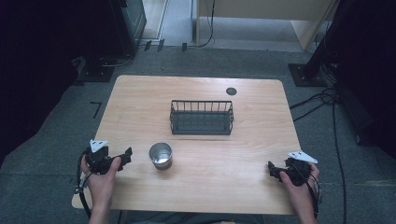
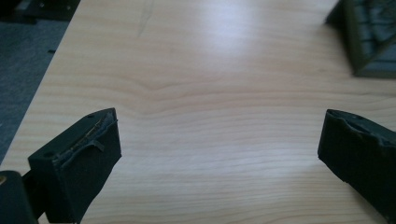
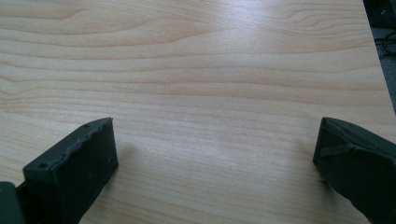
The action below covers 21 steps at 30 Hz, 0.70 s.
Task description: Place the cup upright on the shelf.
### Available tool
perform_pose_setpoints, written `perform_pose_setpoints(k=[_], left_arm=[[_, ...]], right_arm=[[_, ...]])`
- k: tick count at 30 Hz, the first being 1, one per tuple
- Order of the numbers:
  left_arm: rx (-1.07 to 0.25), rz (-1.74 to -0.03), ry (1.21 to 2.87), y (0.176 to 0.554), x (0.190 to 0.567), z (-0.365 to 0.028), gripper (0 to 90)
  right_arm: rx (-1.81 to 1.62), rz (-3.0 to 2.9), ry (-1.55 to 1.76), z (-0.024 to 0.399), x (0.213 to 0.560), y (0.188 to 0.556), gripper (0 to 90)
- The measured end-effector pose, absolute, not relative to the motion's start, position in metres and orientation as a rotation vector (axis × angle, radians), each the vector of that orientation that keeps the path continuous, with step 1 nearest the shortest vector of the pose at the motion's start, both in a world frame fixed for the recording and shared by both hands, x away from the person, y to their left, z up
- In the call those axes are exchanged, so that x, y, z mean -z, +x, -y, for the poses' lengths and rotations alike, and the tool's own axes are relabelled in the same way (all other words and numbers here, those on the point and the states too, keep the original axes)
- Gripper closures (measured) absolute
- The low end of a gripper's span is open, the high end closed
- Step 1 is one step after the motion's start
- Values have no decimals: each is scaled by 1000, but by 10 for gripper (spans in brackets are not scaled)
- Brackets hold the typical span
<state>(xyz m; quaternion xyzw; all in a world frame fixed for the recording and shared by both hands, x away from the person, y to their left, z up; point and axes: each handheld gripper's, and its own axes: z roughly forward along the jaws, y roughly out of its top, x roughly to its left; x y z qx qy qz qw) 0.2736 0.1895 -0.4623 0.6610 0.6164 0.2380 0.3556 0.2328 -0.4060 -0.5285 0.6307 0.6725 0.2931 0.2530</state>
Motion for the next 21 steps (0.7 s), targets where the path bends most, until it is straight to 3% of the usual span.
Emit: perform_pose_setpoints(k=[21], left_arm=[[-490, -1373, 1718, 268, 434, -125, 0]], right_arm=[[-796, -1830, 1713, 406, 528, 233, 0]])
